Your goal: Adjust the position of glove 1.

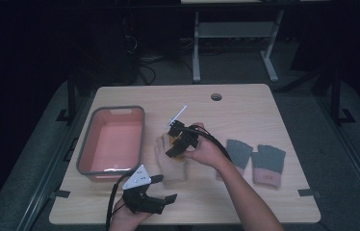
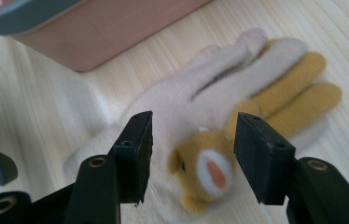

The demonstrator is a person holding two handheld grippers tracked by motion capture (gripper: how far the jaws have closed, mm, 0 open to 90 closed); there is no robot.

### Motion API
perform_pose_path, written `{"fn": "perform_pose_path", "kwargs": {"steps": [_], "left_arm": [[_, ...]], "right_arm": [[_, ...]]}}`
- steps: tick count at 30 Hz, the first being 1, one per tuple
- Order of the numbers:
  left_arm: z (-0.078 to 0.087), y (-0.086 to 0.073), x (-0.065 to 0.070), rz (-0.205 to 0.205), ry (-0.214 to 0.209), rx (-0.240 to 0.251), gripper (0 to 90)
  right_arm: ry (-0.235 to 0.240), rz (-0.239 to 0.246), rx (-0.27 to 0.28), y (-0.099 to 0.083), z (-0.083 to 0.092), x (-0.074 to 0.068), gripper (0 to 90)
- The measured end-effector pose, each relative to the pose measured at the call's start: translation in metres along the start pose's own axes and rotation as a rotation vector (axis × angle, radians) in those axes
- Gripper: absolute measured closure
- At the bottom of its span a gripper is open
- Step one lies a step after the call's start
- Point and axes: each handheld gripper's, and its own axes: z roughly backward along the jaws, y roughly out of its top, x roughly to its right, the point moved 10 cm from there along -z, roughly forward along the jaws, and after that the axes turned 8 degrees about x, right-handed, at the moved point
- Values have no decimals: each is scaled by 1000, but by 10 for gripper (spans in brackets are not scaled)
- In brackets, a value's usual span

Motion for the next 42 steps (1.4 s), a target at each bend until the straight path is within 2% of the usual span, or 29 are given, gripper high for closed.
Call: {"fn": "perform_pose_path", "kwargs": {"steps": [16,21,24,33,42], "left_arm": [[0,0,0,-2,-4,2,177],[1,1,0,-1,-5,6,177],[1,1,0,-2,-6,4,177],[0,1,1,-5,-6,7,177],[-3,0,3,2,-12,-3,177]], "right_arm": [[5,32,-40,15,-25,-7,455],[-19,47,-79,10,-36,-4,413],[-40,87,-114,3,-43,-3,395],[-55,111,-128,-4,-42,-1,395],[-74,78,-125,-19,-28,8,395]]}}
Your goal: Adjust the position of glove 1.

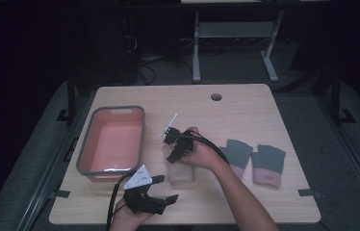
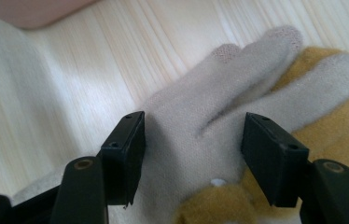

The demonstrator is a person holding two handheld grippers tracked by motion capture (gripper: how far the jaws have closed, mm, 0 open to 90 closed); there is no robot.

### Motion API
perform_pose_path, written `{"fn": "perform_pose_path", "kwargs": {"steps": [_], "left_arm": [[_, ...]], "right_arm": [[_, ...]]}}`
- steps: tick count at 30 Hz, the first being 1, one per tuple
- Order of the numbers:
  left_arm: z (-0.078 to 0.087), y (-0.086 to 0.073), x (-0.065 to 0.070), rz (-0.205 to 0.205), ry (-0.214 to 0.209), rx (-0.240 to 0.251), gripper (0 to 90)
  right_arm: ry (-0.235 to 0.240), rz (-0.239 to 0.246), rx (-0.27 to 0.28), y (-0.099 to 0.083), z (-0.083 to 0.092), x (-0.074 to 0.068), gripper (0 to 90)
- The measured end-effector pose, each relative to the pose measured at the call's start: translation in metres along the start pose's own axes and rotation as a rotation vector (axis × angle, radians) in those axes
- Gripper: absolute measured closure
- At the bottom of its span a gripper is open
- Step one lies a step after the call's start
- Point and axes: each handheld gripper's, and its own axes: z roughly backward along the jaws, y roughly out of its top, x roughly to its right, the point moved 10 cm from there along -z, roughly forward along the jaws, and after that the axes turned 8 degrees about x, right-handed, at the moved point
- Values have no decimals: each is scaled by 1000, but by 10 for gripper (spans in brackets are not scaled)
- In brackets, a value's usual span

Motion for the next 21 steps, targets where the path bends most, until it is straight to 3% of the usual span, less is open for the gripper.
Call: {"fn": "perform_pose_path", "kwargs": {"steps": [7,11,18,21], "left_arm": [[-4,1,-2,6,9,-8,178],[-7,3,-3,38,4,-8,183],[-14,9,-10,69,33,-28,195],[-17,12,-12,93,45,-40,195]], "right_arm": [[-14,-39,11,-14,9,6,395],[-10,-68,29,-19,13,7,386],[-14,-136,114,-21,34,7,357],[3,-204,181,-24,50,8,357]]}}
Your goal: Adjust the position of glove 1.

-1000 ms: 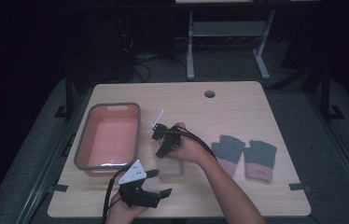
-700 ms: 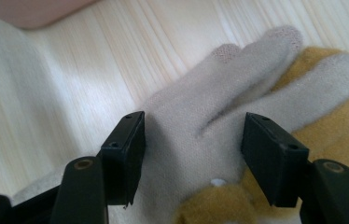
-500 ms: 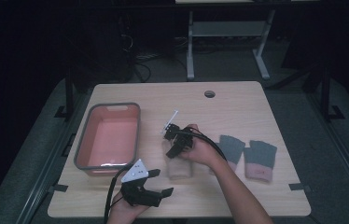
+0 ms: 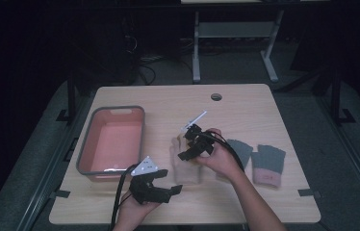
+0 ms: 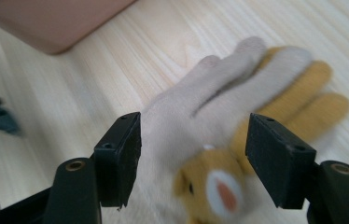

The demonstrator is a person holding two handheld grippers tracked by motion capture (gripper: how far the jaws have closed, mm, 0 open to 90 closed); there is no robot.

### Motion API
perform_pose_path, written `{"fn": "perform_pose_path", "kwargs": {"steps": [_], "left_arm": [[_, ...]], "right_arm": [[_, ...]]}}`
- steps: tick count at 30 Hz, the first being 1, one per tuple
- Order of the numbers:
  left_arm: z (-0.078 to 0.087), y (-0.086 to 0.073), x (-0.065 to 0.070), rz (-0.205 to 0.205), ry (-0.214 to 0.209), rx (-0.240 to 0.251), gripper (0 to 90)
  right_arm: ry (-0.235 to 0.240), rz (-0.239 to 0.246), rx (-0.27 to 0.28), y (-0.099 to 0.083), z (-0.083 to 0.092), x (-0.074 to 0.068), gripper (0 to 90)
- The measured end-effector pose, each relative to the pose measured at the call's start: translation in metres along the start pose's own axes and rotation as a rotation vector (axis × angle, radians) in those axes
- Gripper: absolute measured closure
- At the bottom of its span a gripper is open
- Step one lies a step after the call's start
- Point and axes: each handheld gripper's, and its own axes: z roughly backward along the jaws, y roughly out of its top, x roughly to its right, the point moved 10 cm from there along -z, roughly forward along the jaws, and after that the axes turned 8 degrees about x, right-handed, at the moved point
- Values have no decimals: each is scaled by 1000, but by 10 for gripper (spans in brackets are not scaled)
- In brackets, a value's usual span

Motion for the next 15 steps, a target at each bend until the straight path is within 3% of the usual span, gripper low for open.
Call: {"fn": "perform_pose_path", "kwargs": {"steps": [9,13,15], "left_arm": [[-19,14,-12,79,43,-45,201],[-26,17,-21,173,61,-47,226],[-29,16,-27,199,68,-52,235]], "right_arm": [[-30,-93,52,-13,25,7,358],[-28,-151,63,-24,29,10,358],[-29,-170,63,-30,29,10,358]]}}
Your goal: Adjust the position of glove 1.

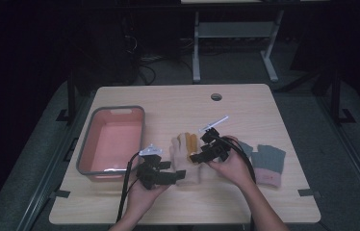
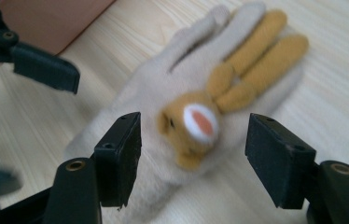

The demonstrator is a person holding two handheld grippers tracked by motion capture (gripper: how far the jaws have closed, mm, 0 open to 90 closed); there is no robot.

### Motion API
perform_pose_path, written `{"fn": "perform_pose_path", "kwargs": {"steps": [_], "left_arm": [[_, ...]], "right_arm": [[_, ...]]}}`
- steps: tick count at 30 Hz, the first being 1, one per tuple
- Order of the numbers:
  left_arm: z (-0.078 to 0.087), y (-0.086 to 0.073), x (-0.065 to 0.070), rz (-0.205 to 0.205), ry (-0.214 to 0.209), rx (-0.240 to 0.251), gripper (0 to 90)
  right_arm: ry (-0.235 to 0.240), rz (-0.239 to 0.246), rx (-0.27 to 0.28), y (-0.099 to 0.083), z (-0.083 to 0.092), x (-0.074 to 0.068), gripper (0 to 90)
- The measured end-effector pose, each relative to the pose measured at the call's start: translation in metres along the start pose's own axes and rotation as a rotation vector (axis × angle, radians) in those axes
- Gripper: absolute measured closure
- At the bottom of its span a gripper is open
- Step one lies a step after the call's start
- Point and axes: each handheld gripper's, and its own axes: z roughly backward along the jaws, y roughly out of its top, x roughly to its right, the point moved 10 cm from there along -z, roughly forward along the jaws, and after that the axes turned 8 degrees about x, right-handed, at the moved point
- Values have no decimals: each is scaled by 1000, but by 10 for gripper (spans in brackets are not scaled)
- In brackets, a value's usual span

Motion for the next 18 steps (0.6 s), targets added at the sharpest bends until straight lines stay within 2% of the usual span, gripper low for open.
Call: {"fn": "perform_pose_path", "kwargs": {"steps": [1,2,6,10,15,18], "left_arm": [[-3,-1,-4,35,11,-9,236],[-4,-1,-6,49,16,-10,239],[-10,-4,-13,102,29,-28,260],[-15,-9,-15,129,37,-48,299],[-20,-14,-18,173,33,-60,326],[-21,-18,-18,186,30,-71,343]], "right_arm": [[1,-20,5,-3,0,0,358],[10,-46,8,-7,0,1,358],[23,-81,10,-15,-1,0,358],[53,-137,39,-21,-2,-2,374],[43,-200,33,-29,-6,0,377],[54,-234,42,-32,-8,0,386]]}}
